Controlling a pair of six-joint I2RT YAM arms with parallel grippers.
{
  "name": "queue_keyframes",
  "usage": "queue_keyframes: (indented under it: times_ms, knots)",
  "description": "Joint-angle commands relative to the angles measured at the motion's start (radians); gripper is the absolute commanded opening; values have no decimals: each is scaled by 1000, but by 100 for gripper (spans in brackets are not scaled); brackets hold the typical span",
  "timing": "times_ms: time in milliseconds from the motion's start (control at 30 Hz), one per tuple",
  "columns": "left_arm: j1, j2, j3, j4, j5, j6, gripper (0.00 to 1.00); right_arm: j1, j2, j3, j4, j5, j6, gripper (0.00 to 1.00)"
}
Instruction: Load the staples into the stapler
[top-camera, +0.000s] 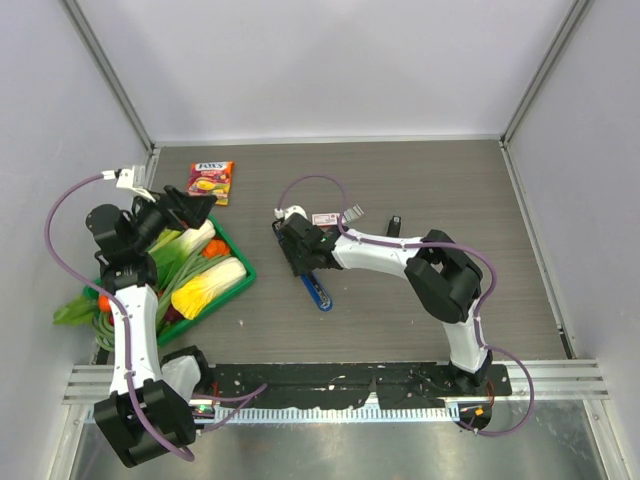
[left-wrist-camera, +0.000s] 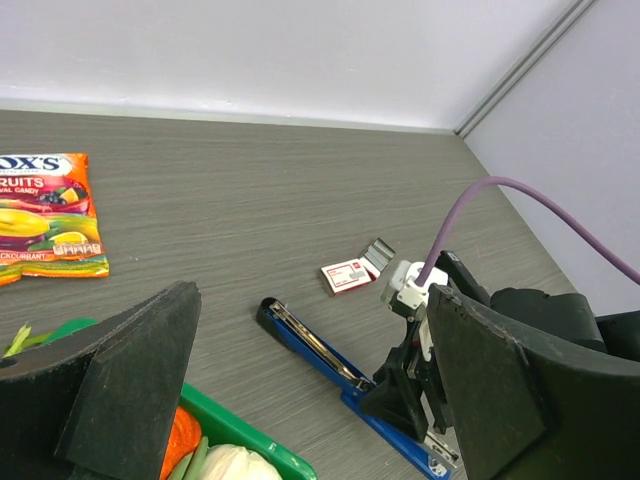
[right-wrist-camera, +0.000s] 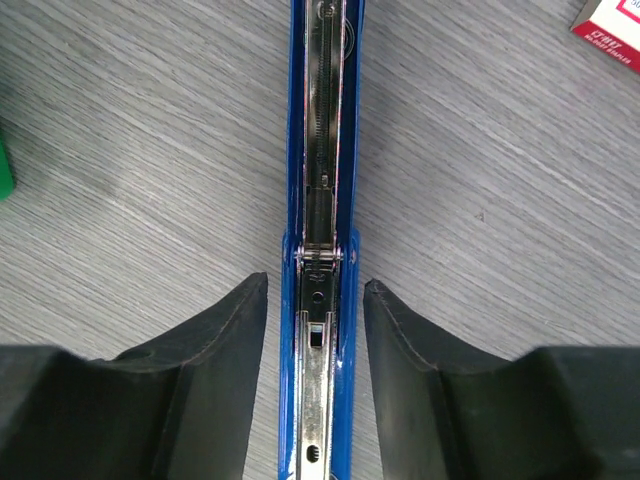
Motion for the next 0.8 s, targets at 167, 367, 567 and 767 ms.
queue_keyframes:
  times_ms: [167, 367, 567, 767]
  knots:
    - [7, 4, 2, 76, 52, -20, 100, 6, -127, 57, 8, 122, -134, 53]
    - [9, 2, -13, 123, 77, -51, 100, -70, -334, -91, 76, 225, -231, 57]
    - [7, -1, -15, 154, 91, -89, 100, -326, -406, -193, 41, 185, -207, 58]
    - [7, -8, -29, 177, 91, -100, 100, -466, -394, -272, -42, 131, -139, 60]
